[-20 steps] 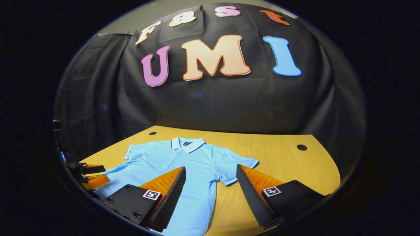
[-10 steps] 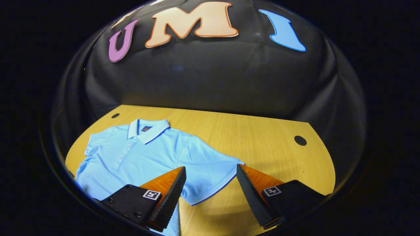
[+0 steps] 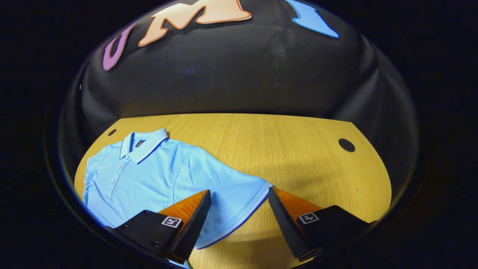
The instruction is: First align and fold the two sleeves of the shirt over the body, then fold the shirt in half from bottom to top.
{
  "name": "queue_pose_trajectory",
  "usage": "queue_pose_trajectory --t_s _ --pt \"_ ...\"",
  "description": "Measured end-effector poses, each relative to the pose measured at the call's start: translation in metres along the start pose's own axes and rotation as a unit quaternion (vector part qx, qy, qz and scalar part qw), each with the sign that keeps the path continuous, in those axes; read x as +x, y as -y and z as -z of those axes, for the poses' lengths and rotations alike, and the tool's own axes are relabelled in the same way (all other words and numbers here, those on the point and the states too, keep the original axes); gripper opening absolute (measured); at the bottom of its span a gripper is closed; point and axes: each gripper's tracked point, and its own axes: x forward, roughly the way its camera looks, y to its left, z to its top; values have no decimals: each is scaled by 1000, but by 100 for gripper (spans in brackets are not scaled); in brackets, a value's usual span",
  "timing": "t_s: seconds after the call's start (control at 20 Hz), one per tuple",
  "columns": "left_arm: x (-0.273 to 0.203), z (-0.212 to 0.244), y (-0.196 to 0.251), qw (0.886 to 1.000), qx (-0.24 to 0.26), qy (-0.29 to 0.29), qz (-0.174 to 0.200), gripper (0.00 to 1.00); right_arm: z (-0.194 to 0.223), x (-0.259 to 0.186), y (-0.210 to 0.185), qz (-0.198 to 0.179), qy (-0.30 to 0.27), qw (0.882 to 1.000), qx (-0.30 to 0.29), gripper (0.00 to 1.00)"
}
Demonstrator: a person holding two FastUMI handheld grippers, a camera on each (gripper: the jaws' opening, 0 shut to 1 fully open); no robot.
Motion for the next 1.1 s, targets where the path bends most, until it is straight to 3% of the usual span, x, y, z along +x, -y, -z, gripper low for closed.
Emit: queue_pose_trajectory --t_s 0.05,0.35,0.45,0.5,0.6,0.8,1.1 --pt "0 -1 1 1000 -1 1 0 95 5 1 0 -1 -8 1000 2 97" --pt "-1 0 2 1000 -1 -2 3 96 5 1 -5 -9 -7 1000 -2 62" --pt "-2 1 3 1000 -2 -3 3 96 6 0 -10 -14 -8 1000 0 43" --pt "-2 2 3 1000 -2 -3 3 96 5 0 -13 -16 -9 1000 2 29" --pt "-2 1 2 1000 -2 -3 3 95 5 -1 -12 -8 -6 1000 -5 13" --pt "-1 2 3 1000 -2 -4 3 96 -16 -13 -20 8 37 998 -41 13" --pt "0 6 4 1000 -8 -11 5 96 -40 -44 -104 -97 74 993 0 13"
